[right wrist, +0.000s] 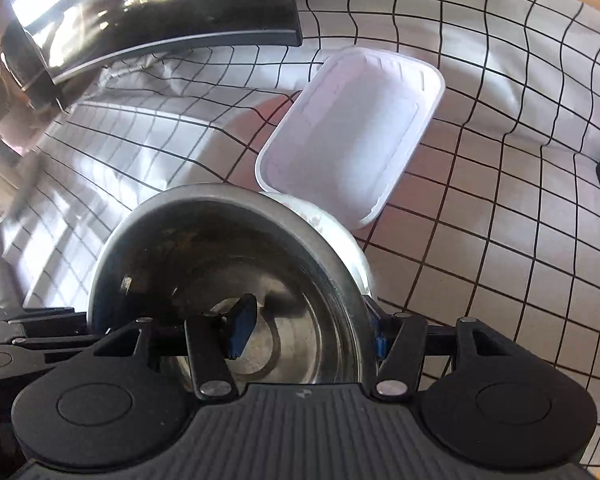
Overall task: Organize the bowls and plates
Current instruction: 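Lift the steel bowl with the right gripper toward the stack at the left gripper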
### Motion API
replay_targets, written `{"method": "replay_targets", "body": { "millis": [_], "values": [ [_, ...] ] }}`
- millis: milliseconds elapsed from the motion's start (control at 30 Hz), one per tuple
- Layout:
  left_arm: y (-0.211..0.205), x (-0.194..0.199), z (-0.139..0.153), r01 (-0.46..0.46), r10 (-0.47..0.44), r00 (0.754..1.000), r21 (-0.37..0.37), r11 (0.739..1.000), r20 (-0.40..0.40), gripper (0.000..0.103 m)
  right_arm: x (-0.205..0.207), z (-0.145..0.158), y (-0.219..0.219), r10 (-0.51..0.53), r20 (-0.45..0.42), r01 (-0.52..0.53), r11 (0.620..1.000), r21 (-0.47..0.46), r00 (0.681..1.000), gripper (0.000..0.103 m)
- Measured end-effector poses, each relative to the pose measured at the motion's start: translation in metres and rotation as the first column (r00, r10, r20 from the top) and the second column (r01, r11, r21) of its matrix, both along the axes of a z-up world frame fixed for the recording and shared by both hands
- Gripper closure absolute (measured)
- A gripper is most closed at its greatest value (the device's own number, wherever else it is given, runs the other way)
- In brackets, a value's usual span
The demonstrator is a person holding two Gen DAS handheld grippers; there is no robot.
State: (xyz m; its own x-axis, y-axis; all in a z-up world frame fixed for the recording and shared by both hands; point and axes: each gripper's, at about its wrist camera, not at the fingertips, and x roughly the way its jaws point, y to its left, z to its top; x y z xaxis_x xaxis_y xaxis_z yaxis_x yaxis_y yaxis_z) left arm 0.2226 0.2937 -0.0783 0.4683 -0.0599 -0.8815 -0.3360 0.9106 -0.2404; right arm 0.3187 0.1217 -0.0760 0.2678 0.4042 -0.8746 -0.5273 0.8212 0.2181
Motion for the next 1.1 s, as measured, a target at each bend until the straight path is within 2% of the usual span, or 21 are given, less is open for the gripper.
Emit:
{"method": "replay_targets", "body": {
  "millis": [167, 233, 400, 667, 967, 1100],
  "values": [
    [0.008, 0.005, 0.002, 0.029, -0.03, 1.0, 0.06, 0.998, 0.009, 0.079, 0.004, -0.012, 0.008, -0.021, -0.019, 0.02, 1.0, -0.007, 1.0, 0.047],
    [0.014, 0.008, 0.003, 0.026, -0.027, 0.999, 0.051, 0.998, 0.02, 0.082, 0.004, -0.015, 0.011, -0.027, -0.004, 0.027, 0.999, -0.021, 1.0, 0.047],
    [0.026, 0.01, 0.002, 0.024, -0.023, 0.999, -0.01, 1.0, 0.034, 0.082, 0.006, -0.016, 0.014, -0.032, 0.0, 0.032, 0.999, -0.016, 0.999, 0.047],
    [0.028, 0.001, 0.013, 0.021, -0.023, 0.998, 0.032, 0.999, 0.053, 0.079, 0.004, 0.006, 0.0, -0.044, 0.05, 0.041, 0.997, 0.059, 0.998, 0.047],
    [0.031, 0.0, 0.012, 0.015, -0.017, 0.999, 0.058, 0.998, 0.037, 0.079, 0.0, 0.003, -0.009, -0.06, 0.058, 0.059, 0.998, 0.035, 0.997, 0.047],
    [0.031, 0.001, 0.007, 0.026, -0.027, 0.999, 0.054, 0.998, 0.024, 0.075, -0.004, -0.001, -0.013, -0.069, 0.062, 0.068, 0.997, 0.028, 0.996, 0.047]
  ]
}}
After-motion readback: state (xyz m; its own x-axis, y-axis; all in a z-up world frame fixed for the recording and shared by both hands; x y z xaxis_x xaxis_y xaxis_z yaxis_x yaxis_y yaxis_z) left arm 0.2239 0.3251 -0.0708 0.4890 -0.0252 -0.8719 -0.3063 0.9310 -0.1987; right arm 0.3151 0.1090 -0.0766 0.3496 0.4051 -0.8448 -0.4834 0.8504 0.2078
